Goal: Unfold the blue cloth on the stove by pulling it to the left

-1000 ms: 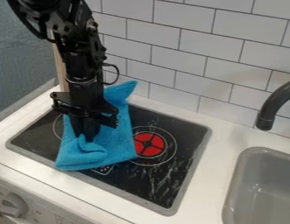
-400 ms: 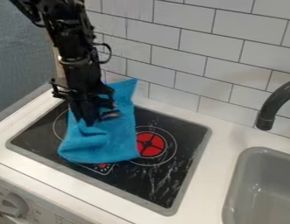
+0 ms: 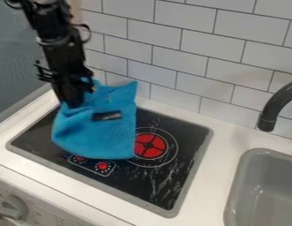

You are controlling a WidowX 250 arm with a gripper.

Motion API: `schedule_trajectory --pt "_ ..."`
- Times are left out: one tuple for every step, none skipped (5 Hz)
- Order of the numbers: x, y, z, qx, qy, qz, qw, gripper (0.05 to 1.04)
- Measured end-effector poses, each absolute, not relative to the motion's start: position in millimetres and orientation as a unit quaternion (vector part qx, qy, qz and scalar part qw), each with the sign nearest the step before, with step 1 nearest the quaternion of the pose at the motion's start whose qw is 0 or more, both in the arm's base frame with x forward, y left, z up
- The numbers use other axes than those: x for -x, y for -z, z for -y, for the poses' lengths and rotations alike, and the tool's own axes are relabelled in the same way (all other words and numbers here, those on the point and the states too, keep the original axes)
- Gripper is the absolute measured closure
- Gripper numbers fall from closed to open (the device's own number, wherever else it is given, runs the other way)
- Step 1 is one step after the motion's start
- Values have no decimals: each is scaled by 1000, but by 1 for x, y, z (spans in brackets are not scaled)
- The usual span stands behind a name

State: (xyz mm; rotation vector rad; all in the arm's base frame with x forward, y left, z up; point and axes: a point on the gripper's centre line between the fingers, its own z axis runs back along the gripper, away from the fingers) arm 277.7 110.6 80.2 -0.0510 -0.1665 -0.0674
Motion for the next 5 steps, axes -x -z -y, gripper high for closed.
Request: schedule_trajectory --pt "-273 -93 -135 22 81 87 993 1019" --pt "-266 -86 -149 16 118 70 990 990" --pt "-257 -76 -162 16 110 50 993 812" --pt "-256 -76 -164 11 115 45 992 538" --pt "-254 -75 -163 15 114 42 992 230"
